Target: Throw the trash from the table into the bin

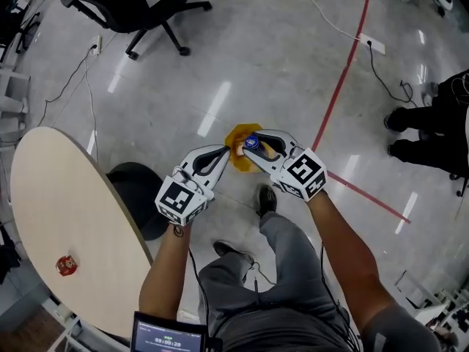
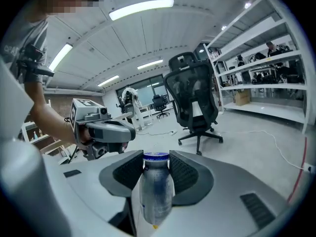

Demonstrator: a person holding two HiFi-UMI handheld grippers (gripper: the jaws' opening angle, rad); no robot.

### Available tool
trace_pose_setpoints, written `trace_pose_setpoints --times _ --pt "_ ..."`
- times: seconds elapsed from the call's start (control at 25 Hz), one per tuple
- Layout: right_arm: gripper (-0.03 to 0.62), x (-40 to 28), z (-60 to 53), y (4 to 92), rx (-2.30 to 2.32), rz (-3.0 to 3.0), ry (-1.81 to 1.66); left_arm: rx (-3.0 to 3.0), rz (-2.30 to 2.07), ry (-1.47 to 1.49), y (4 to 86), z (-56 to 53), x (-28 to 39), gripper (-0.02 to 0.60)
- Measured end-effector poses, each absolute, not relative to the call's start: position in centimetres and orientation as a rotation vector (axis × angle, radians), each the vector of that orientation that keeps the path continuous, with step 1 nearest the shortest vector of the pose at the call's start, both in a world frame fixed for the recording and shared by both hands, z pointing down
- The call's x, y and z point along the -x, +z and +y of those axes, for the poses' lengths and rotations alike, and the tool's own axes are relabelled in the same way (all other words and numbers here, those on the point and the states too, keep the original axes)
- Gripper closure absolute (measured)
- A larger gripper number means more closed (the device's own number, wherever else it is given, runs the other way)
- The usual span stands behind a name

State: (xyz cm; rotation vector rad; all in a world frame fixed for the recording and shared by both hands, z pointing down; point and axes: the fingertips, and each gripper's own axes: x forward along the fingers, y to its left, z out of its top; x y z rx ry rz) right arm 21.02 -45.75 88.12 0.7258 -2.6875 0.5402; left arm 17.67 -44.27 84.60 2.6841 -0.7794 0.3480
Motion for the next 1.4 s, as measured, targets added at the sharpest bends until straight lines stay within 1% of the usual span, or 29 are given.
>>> trace_pose_setpoints --times 0.16,0.32,0.52,0.68,0.8,1.12,1.4 --pt "0.422 -21.4 -45.7 95.0 -0.72 -2.634 0.605 -2.621 -0.774 0.382 90.5 -44.0 -17.6 0.54" --pt "0.422 -21.9 -44.9 99.6 -0.7 -2.582 0.662 -2.568 -0.764 0.428 94.3 -43.3 -17.9 0.54" --pt "0.421 -25.4 -46.8 102.6 -0.743 -2.514 0.684 -2.56 -0.741 0.444 95.5 -44.4 -20.9 0.54" --pt "0.421 -24.0 -45.2 102.5 -0.723 -2.474 0.693 -2.523 -0.741 0.481 94.6 -42.4 -19.6 0.54" --pt "0.421 -23.5 -44.0 99.6 -0.715 -2.485 0.688 -2.527 -0.75 0.477 91.9 -41.8 -19.2 0.54" --pt "0.421 -26.0 -43.8 86.4 -0.884 -2.586 0.606 -2.63 -0.736 0.419 80.7 -41.8 -20.8 0.54" --pt "0.422 -29.2 -42.6 67.6 -1.001 -2.731 0.467 -2.792 -0.722 0.301 64.6 -40.9 -22.8 0.54"
